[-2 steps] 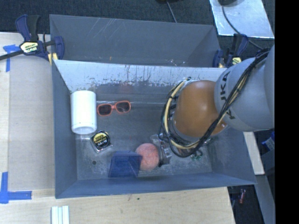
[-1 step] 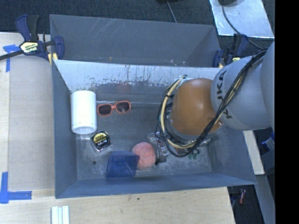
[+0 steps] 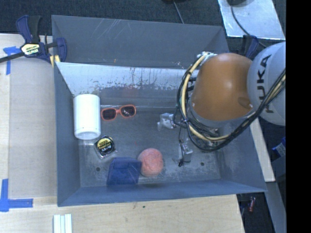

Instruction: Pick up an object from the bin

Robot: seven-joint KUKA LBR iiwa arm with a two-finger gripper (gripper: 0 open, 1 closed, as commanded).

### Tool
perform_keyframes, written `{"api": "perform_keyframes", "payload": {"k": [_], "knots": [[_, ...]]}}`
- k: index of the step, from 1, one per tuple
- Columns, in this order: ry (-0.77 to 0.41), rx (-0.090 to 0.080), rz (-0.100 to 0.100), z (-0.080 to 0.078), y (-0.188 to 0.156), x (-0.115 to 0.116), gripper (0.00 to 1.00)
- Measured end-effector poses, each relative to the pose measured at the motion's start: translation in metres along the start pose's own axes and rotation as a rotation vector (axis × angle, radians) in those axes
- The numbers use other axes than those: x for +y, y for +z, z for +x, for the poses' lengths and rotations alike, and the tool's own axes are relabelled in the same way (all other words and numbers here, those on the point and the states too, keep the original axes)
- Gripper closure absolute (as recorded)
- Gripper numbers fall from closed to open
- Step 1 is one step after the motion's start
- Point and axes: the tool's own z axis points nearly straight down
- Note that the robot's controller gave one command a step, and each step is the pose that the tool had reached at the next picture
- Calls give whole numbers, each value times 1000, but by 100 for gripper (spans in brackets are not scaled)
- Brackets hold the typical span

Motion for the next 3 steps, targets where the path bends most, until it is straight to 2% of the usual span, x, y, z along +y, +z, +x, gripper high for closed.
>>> {"api": "perform_keyframes", "payload": {"k": [1, 2, 3], "knots": [[16, -6, 1, -4, -123, 4, 100], [17, -6, 1, -4, -123, 4, 100], [30, -7, 1, -62, -58, -15, 0]]}}
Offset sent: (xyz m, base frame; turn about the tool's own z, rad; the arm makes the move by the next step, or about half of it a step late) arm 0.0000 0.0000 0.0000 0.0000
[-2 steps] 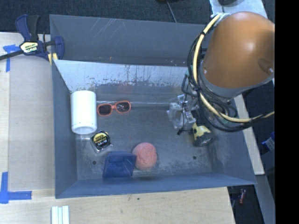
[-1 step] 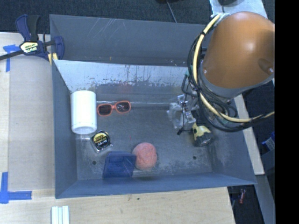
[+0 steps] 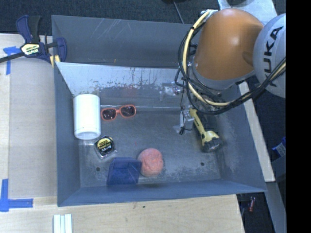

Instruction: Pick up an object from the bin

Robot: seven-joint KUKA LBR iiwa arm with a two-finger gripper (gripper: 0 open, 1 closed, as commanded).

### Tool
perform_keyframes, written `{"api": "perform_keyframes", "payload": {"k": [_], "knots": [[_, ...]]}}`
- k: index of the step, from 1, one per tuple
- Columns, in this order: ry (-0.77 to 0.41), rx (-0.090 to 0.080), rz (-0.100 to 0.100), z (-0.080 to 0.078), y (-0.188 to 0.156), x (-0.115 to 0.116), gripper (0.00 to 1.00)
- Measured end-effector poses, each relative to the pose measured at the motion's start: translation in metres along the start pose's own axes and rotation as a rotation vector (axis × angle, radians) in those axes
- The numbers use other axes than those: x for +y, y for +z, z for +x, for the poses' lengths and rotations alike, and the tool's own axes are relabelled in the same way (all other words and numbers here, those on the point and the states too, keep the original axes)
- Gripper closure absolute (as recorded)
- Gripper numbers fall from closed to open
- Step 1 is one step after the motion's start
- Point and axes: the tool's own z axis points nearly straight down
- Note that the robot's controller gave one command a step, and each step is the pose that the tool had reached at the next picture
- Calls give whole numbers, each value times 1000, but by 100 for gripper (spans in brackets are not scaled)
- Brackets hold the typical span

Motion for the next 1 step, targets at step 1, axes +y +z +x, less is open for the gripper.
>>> {"api": "perform_keyframes", "payload": {"k": [1], "knots": [[0, -3, 0, -1, -2, 0, 0]]}}
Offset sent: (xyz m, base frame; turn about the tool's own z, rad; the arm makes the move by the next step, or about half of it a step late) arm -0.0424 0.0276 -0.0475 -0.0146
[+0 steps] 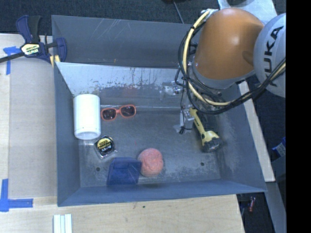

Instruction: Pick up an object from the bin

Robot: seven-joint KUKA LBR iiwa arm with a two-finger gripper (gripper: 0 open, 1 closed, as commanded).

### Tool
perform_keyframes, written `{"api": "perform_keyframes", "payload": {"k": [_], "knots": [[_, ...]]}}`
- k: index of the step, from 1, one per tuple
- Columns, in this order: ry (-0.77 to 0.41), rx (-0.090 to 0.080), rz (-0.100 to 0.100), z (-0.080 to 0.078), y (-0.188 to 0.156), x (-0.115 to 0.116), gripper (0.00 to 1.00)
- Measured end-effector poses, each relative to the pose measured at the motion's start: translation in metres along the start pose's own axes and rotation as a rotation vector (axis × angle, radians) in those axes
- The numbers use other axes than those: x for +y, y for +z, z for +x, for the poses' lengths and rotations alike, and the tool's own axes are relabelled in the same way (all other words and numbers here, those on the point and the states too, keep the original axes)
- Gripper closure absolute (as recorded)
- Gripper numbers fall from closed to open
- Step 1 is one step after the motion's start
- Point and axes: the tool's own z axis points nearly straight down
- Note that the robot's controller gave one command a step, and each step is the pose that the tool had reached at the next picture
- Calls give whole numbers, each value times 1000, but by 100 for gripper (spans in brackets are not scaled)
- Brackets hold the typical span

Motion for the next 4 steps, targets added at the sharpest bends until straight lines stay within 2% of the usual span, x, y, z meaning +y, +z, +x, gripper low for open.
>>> {"api": "perform_keyframes", "payload": {"k": [1, 2, 3, 4], "knots": [[-17, 2, -2, 37, 49, 39, 0], [158, -11, 1, 75, 58, -31, 0], [-7, -9, 0, 70, 98, 56, 0], [86, -13, 5, 86, 137, 24, 0]]}}
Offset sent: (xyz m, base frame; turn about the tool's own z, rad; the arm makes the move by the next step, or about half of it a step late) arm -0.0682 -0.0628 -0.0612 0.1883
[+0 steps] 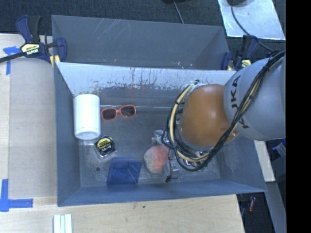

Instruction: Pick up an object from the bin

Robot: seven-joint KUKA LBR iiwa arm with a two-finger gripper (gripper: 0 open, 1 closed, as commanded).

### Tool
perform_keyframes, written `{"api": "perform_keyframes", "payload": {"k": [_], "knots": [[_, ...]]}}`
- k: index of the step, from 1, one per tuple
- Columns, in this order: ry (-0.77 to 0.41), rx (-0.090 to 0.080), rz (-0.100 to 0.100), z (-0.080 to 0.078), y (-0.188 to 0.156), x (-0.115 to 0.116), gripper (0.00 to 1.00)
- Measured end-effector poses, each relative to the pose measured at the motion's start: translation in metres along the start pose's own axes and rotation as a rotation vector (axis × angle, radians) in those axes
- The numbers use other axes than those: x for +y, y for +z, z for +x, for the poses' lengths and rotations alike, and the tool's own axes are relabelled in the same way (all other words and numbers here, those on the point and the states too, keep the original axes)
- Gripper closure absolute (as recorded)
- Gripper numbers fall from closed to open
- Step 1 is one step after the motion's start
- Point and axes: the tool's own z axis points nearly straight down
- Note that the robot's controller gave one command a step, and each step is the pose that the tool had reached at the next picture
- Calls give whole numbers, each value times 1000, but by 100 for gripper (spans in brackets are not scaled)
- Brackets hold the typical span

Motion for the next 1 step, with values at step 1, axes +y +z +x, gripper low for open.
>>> {"api": "perform_keyframes", "payload": {"k": [1], "knots": [[7, 5, 2, 2, 7, -18, 0]]}}
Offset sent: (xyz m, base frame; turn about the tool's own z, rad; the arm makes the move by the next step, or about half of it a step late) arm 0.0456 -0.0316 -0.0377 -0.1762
